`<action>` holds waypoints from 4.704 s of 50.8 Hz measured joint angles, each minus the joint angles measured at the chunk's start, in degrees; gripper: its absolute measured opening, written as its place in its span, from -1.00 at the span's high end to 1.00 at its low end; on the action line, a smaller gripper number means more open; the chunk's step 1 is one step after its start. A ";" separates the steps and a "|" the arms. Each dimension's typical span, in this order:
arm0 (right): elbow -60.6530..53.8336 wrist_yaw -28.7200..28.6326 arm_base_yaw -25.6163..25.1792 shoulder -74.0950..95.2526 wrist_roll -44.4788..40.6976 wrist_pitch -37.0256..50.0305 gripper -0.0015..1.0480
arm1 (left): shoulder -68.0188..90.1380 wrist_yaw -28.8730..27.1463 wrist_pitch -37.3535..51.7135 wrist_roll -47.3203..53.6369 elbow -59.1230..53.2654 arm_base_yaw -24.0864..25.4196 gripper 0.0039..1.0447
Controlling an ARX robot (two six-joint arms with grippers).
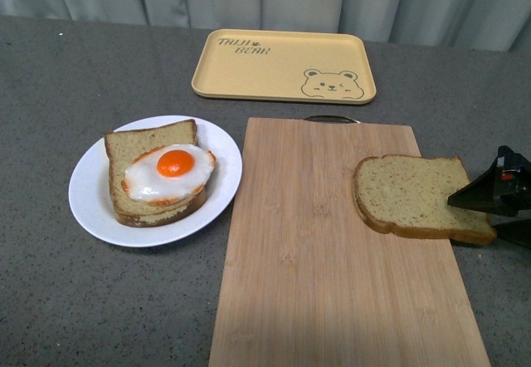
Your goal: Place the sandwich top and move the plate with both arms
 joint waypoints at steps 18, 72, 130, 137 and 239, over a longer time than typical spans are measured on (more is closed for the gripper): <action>1.77 -0.63 -0.26 -0.31 1.51 -3.78 0.76 | 0.00 0.00 0.00 0.00 0.00 0.00 -0.88; 29.86 -12.61 34.42 13.33 20.44 2.54 0.95 | 0.00 -0.02 0.00 0.00 0.00 0.00 -0.88; -37.73 40.52 16.35 -34.45 -15.63 66.14 0.98 | -0.04 0.00 0.00 0.00 0.00 0.00 -0.88; -41.03 39.10 14.45 -40.81 -15.63 62.80 0.98 | -0.04 0.00 0.00 0.00 0.00 0.00 -0.88; -48.35 30.99 6.75 -116.65 -15.65 -5.79 0.98 | -0.07 0.00 0.00 0.00 0.00 0.00 -0.88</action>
